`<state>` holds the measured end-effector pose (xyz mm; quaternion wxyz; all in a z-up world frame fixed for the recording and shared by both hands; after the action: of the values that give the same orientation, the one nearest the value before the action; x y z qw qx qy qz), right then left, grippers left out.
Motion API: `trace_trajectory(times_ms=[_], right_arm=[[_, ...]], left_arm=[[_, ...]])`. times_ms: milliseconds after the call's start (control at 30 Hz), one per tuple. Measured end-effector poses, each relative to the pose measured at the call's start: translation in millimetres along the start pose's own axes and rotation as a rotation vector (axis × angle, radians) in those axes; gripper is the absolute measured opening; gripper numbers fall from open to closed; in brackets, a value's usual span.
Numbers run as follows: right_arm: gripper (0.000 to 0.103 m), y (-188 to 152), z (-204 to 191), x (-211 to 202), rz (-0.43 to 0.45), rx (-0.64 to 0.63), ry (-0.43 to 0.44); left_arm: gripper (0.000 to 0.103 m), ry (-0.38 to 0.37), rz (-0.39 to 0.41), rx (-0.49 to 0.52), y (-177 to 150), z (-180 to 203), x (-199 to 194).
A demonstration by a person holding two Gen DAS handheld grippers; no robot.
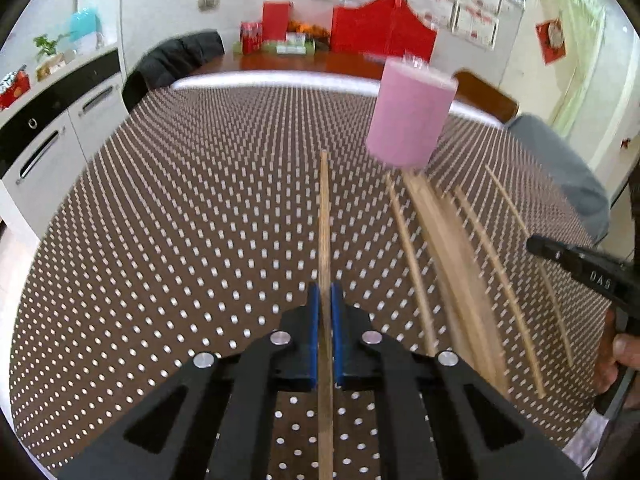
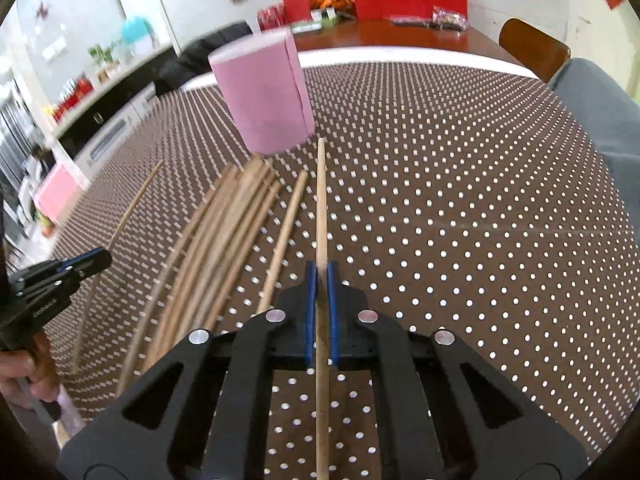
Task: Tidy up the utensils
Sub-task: 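Lift the left tool's chopstick into the pink cup while the right tool drops its chopstick in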
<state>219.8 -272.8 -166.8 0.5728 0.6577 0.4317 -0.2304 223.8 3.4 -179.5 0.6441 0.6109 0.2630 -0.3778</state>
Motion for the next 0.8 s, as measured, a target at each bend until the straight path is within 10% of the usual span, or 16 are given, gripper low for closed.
trace_trajectory(times_ms=[500, 800], right_arm=[[0.006, 92.6, -22.5, -93.8, 0.382, -0.008, 0.218], [0.006, 190.5, -40.4, -82.1, 0.581, -0.011, 0.196]], left_arm=[[0.006, -0.076, 0.484, 0.081, 109.3, 45.4, -94.1], [0.006, -0.328, 0.665, 0.033, 199.9, 58.8, -63.7]])
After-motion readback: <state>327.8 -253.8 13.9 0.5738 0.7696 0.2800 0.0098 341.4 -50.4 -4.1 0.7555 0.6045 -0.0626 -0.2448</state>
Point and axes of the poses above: each gripper's, at about its wrist camera, not at the fingertips, and x roughly the way its jaws point, z to its right, y to its top, the point moved 3 cm from there along x, roughly the way its jaws point, and after that the axes turned 6 degrees about -z, right-handed, at the moved point
